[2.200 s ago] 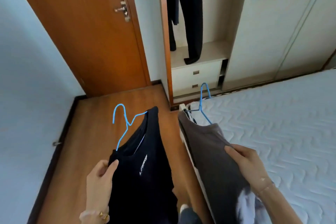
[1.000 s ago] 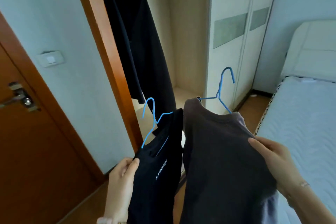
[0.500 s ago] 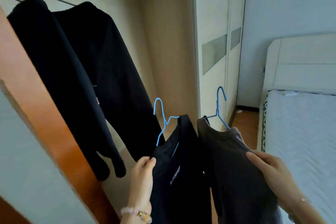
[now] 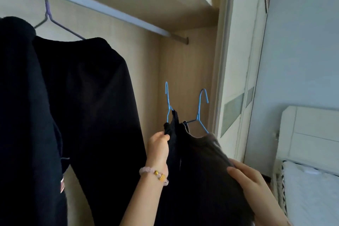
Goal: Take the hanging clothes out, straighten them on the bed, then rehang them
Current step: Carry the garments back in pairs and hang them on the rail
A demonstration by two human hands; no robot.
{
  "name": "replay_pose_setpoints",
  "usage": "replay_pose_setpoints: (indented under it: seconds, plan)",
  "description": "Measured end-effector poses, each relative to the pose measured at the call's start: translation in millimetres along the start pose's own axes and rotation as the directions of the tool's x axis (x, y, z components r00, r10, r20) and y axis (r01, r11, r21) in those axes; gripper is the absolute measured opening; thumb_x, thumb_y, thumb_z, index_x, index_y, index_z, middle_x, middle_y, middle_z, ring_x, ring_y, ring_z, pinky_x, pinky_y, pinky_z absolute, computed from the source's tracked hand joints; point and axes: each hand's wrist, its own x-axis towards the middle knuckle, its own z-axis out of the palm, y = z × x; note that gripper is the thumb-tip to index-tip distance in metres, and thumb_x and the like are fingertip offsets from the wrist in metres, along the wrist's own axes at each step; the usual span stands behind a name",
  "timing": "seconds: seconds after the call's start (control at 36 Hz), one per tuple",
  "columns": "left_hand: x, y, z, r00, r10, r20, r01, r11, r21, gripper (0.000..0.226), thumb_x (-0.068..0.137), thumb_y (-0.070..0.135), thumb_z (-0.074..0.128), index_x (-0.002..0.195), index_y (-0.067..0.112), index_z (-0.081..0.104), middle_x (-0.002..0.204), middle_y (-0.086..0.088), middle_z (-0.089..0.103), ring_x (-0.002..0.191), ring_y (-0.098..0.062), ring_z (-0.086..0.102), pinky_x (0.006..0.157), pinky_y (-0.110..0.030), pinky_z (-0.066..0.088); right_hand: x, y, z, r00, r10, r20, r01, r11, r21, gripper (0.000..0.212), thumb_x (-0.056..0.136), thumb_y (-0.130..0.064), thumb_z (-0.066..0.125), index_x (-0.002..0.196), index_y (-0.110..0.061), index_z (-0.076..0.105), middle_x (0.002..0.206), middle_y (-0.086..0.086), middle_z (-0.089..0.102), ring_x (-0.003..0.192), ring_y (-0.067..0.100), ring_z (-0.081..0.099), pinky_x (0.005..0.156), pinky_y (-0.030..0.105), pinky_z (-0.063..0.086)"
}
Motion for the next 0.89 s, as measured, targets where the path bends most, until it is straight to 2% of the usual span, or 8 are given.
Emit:
replay_pose_setpoints:
  seconds: [0.08, 0.22, 0.33, 0.39, 0.56, 0.67, 0.81, 0.89]
  plan:
    - [32.8, 14.1, 10.8, 0.999, 0.032, -0.044, -0.034, 0.998, -0.044, 0.022, 0.100, 0.004, 0.045, 0.105, 0.001, 0.066, 0.106, -0.013, 0.065, 0.110, -0.029, 0.058, 0.104, -0.038, 0.044, 35.1, -3.4, 2.4, 1.000, -0.006, 0.015, 0.005, 0.998, 0.060, 0.041, 0.090, -0.002, 0.051, 0.071, -0.029, 0.075, 0.076, -0.005, 0.076, 0.068, 0.001, 0.068, 0.057, 0.007, 0.049]
    - [76.8, 40.5, 22.2, 0.989, 0.113, -0.092, -0.114, 0.993, -0.008, 0.025, 0.101, 0.007, 0.047, 0.081, 0.018, 0.056, 0.077, 0.007, 0.050, 0.096, -0.017, 0.047, 0.085, -0.028, 0.038, 96.0, -3.7, 8.2, 0.996, 0.001, 0.088, -0.021, 0.974, 0.225, 0.034, 0.090, -0.002, 0.049, 0.073, -0.019, 0.073, 0.065, 0.000, 0.074, 0.056, 0.006, 0.068, 0.046, 0.011, 0.049]
    - [106.8, 51.2, 24.7, 0.979, 0.153, -0.134, -0.160, 0.986, -0.045, 0.020, 0.101, 0.008, 0.050, 0.109, 0.008, 0.068, 0.105, -0.003, 0.065, 0.116, -0.025, 0.056, 0.107, -0.036, 0.042, 154.4, -2.8, 23.4, 0.986, -0.035, 0.164, -0.011, 0.962, 0.272, 0.028, 0.091, -0.003, 0.048, 0.089, -0.008, 0.075, 0.081, 0.014, 0.075, 0.071, 0.020, 0.071, 0.058, 0.019, 0.055]
    - [123.8, 55.6, 27.5, 0.963, 0.184, -0.195, -0.195, 0.980, -0.038, 0.019, 0.099, 0.007, 0.052, 0.106, 0.007, 0.069, 0.108, -0.010, 0.066, 0.118, -0.028, 0.058, 0.109, -0.039, 0.042, 188.2, 0.0, 31.6, 0.977, -0.046, 0.210, -0.020, 0.953, 0.302, 0.025, 0.091, -0.002, 0.047, 0.092, 0.000, 0.072, 0.085, 0.020, 0.073, 0.072, 0.025, 0.070, 0.057, 0.020, 0.055]
    - [185.4, 90.3, 34.9, 0.878, 0.287, -0.384, -0.281, 0.957, 0.072, 0.038, 0.098, 0.005, 0.052, 0.063, 0.017, 0.049, 0.070, -0.001, 0.047, 0.075, -0.020, 0.047, 0.076, -0.028, 0.040, 288.7, -10.0, 58.5, 0.916, -0.141, 0.377, 0.026, 0.955, 0.294, 0.024, 0.093, -0.005, 0.047, 0.095, 0.005, 0.069, 0.094, 0.023, 0.072, 0.087, 0.030, 0.068, 0.074, 0.030, 0.053]
    - [216.7, 140.1, 31.9, 0.813, 0.288, -0.506, -0.277, 0.956, 0.100, 0.019, 0.097, 0.008, 0.054, 0.078, 0.009, 0.057, 0.079, -0.007, 0.052, 0.074, -0.021, 0.050, 0.071, -0.030, 0.040, 339.7, -35.6, 79.9, 0.871, -0.181, 0.457, 0.038, 0.952, 0.304, 0.023, 0.092, -0.006, 0.050, 0.091, 0.007, 0.069, 0.093, 0.029, 0.070, 0.078, 0.029, 0.064, 0.074, 0.035, 0.049]
    - [229.8, 207.1, 20.5, 0.714, 0.313, -0.626, -0.262, 0.949, 0.175, 0.030, 0.094, 0.015, 0.060, 0.068, 0.006, 0.051, 0.069, -0.006, 0.048, 0.064, -0.021, 0.048, 0.058, -0.030, 0.039, 387.4, -75.0, 108.5, 0.839, -0.215, 0.500, 0.033, 0.937, 0.347, 0.027, 0.088, -0.006, 0.055, 0.063, -0.006, 0.066, 0.060, 0.009, 0.066, 0.059, 0.020, 0.061, 0.056, 0.022, 0.046]
    - [226.1, 239.1, 18.6, 0.669, 0.335, -0.664, -0.264, 0.942, 0.209, 0.021, 0.090, 0.021, 0.064, 0.091, 0.000, 0.060, 0.074, -0.010, 0.053, 0.061, -0.022, 0.049, 0.054, -0.028, 0.041, 407.1, -102.9, 113.8, 0.832, -0.190, 0.520, -0.008, 0.935, 0.354, 0.016, 0.085, -0.012, 0.059, 0.085, 0.002, 0.068, 0.084, 0.020, 0.070, 0.082, 0.032, 0.067, 0.079, 0.038, 0.053]
